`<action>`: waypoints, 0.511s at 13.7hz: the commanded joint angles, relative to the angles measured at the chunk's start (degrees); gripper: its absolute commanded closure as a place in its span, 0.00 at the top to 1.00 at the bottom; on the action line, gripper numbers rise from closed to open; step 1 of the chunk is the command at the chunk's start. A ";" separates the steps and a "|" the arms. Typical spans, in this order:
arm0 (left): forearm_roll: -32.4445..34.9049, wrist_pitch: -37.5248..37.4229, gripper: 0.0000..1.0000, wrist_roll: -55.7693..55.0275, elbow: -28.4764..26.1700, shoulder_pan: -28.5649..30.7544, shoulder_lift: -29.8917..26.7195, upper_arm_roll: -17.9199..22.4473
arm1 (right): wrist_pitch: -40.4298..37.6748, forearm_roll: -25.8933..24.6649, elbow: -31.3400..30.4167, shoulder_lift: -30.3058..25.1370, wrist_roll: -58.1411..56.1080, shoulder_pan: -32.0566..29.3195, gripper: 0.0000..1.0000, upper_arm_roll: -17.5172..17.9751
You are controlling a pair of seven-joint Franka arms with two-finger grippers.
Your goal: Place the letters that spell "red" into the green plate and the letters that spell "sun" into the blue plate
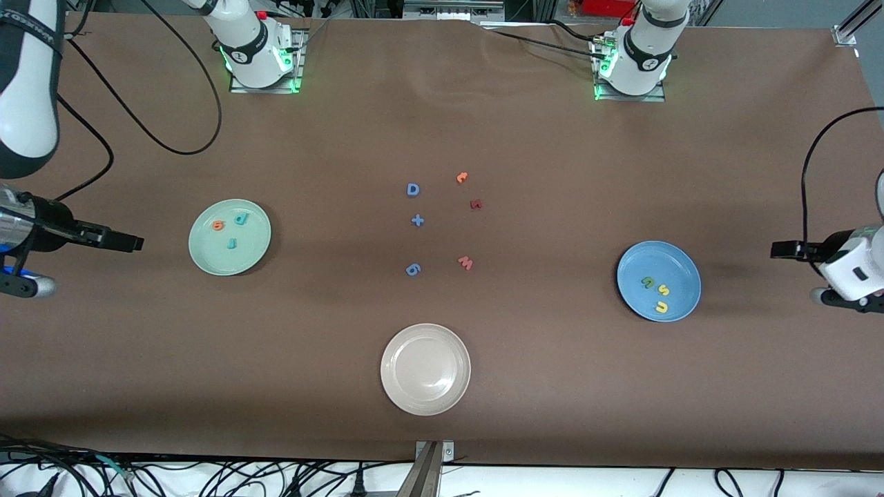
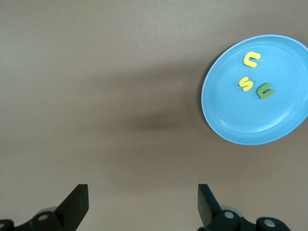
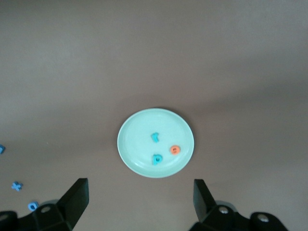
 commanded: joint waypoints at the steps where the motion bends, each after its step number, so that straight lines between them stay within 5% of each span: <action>1: -2.13 -1.28 1.00 -0.15 -2.23 -7.43 -6.22 6.37 | 7.78 -4.06 -10.22 -6.33 -0.98 -4.79 0.97 7.51; 4: -13.35 -2.51 1.00 -2.01 -4.17 -22.64 -13.07 23.61 | 17.78 -9.54 -20.58 -11.51 -0.89 -8.48 0.97 13.77; 5: -15.21 -3.29 1.00 -2.10 -4.52 -25.99 -15.10 26.52 | 21.31 -9.63 -23.67 -13.01 -0.89 -9.19 0.98 14.56; 7: -16.80 -4.96 1.00 -2.45 -4.44 -31.01 -18.97 29.18 | 21.44 -10.15 -22.65 -12.50 -0.89 -15.23 1.00 21.56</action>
